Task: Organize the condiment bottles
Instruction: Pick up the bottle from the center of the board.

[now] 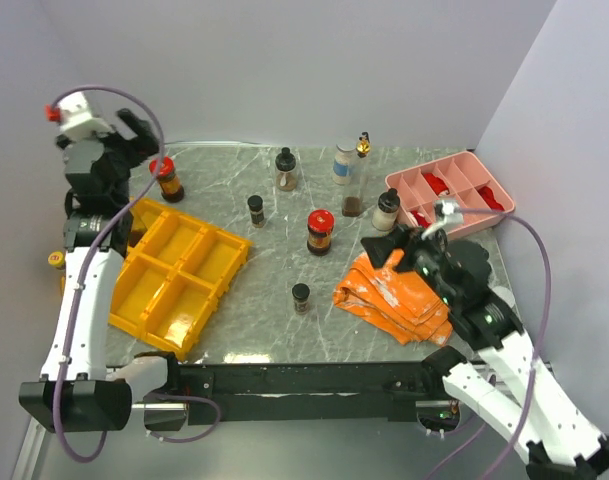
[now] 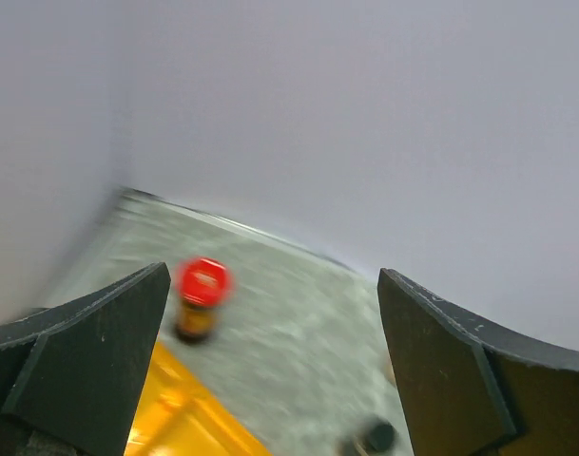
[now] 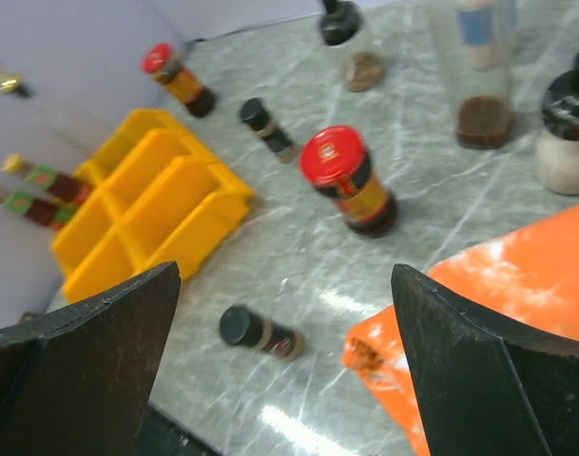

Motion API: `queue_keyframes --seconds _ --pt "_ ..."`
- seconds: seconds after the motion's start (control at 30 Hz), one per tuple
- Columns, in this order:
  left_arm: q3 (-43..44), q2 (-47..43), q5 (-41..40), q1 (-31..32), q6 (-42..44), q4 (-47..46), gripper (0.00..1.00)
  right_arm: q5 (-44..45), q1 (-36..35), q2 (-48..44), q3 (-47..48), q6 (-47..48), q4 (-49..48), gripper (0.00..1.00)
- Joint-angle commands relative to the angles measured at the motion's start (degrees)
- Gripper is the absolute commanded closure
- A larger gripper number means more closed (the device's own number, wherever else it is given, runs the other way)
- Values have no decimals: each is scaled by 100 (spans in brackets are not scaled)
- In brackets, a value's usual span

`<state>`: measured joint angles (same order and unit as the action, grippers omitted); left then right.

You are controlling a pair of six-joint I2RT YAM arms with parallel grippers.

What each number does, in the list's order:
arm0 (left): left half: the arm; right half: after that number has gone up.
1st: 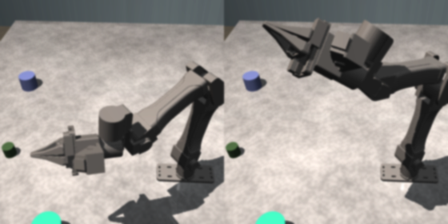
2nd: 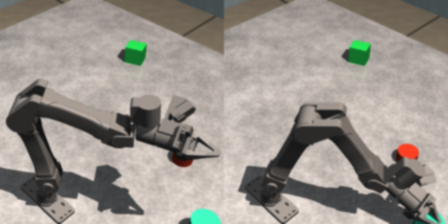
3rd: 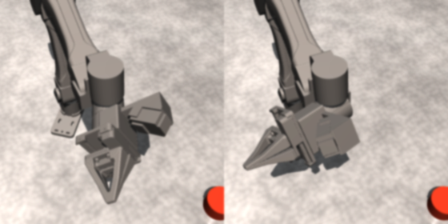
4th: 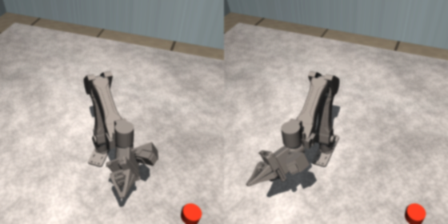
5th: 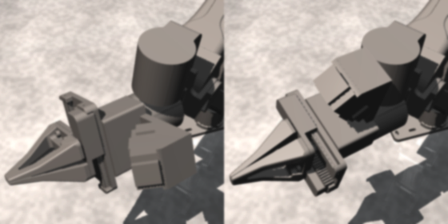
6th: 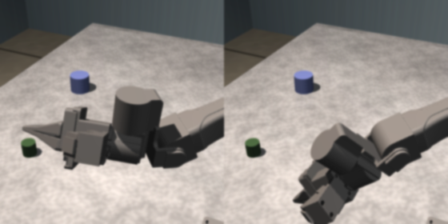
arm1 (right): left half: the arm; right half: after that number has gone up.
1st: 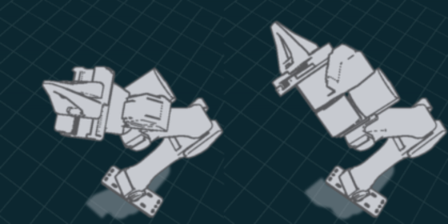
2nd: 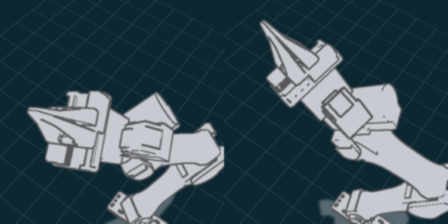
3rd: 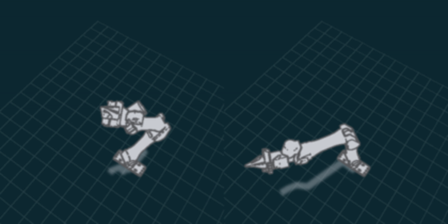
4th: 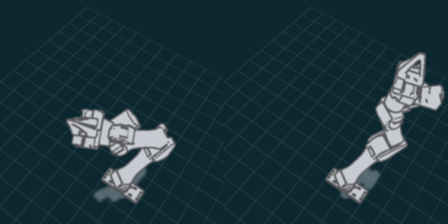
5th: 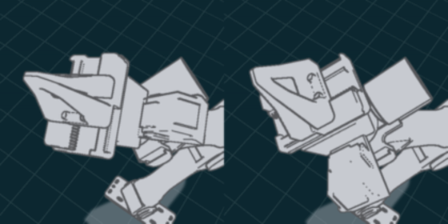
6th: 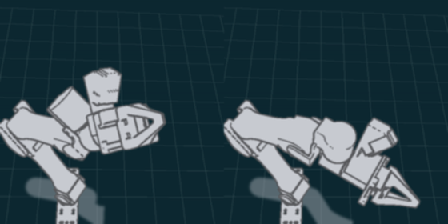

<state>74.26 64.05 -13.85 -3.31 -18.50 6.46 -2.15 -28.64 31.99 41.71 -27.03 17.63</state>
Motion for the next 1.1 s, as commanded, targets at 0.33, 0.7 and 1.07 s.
queue_keyframes --seconds 0.33,0.7,1.07 --pt "-577 152 2466 1973 -102 242 4 1929 280 3330 2525 1349 -1479 4" --pt "-1555 -525 1482 2950 321 -215 4 462 1010 5062 2526 2208 -3413 11" --pt "-1537 -622 1402 3038 294 -171 4 339 1159 6337 3237 2272 -3714 15"
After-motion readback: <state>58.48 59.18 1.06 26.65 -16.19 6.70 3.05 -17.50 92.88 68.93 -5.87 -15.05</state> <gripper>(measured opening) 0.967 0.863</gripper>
